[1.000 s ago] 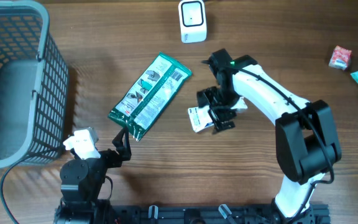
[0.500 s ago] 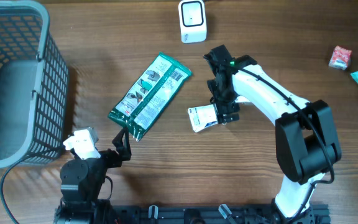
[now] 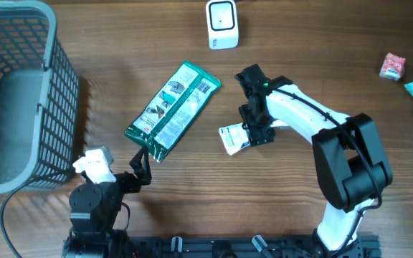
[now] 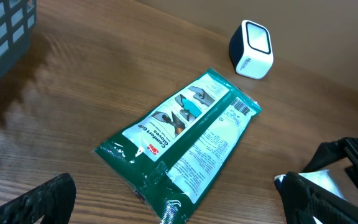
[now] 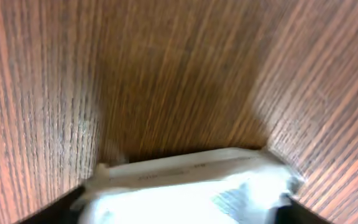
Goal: Scan the item barcode
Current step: 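Lift the white tissue pack and rotate it with the right gripper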
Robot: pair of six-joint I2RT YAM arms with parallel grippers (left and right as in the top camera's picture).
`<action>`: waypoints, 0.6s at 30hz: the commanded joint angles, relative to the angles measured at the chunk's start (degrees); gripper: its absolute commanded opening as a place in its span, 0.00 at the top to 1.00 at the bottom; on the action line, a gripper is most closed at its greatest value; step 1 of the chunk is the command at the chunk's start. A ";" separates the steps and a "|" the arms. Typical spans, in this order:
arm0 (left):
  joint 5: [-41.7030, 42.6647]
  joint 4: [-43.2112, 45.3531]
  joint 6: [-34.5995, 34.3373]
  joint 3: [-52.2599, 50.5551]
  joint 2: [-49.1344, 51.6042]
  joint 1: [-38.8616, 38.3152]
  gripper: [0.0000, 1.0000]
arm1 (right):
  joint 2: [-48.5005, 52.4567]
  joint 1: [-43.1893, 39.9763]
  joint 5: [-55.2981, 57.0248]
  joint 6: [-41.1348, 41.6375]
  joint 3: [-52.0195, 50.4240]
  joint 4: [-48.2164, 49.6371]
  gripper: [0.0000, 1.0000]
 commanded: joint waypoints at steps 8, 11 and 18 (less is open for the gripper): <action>-0.76 0.15 -0.50 -0.24 -0.20 0.28 0.00 | 0.46 -0.09 2.29 -28.79 0.35 2.36 0.58; -0.74 0.15 -0.50 -0.24 -0.20 0.28 0.00 | -2.93 -0.48 -1.20 -41.44 3.63 1.57 0.56; -0.76 0.15 -0.50 -0.24 -0.20 0.28 0.00 | -16.09 -0.48 -18.38 -70.51 4.63 1.68 0.52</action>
